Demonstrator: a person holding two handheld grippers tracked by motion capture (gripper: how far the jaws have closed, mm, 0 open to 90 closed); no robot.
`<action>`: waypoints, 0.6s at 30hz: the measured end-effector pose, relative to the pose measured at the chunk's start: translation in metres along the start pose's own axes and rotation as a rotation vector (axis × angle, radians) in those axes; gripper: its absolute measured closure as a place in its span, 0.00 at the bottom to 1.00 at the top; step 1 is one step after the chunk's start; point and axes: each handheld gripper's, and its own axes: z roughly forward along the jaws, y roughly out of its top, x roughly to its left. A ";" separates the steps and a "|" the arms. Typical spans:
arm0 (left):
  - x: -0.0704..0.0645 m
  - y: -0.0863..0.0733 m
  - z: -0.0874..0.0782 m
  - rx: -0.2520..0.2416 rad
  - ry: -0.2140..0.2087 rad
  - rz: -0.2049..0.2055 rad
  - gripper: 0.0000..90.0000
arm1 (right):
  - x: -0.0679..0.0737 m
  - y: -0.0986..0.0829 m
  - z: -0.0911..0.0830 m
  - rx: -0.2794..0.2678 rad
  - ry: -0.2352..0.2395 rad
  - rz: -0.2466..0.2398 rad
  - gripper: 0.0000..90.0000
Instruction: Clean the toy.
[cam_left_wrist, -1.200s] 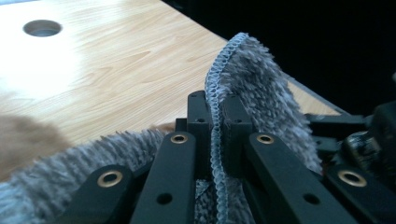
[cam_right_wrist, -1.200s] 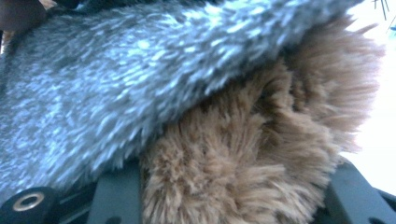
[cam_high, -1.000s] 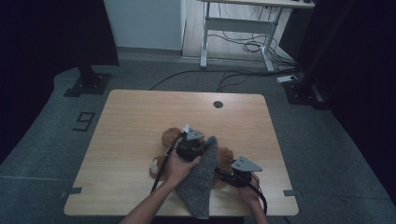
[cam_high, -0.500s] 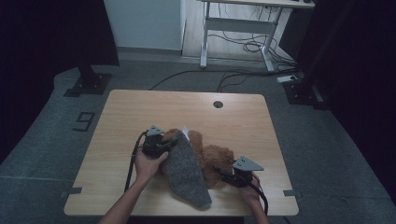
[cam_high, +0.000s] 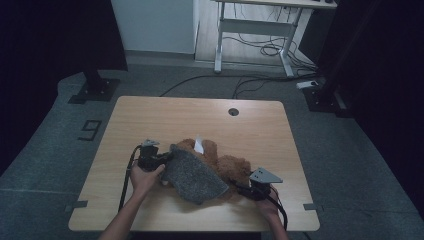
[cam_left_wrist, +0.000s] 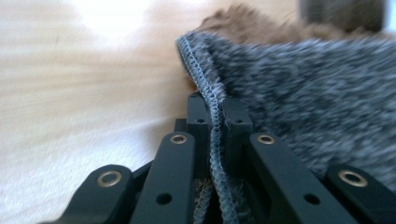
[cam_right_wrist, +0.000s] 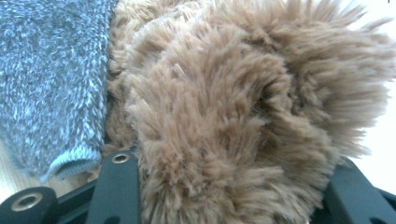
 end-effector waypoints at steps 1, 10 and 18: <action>-0.006 0.004 -0.003 -0.017 -0.016 0.010 0.93 | 0.000 0.000 0.000 0.002 0.000 0.000 0.53; -0.095 0.045 -0.007 -0.101 -0.211 0.163 0.94 | 0.000 0.000 0.000 0.001 -0.002 0.003 0.53; -0.164 0.056 0.042 -0.058 -0.296 0.250 0.94 | 0.000 0.000 0.000 0.000 -0.001 0.008 0.53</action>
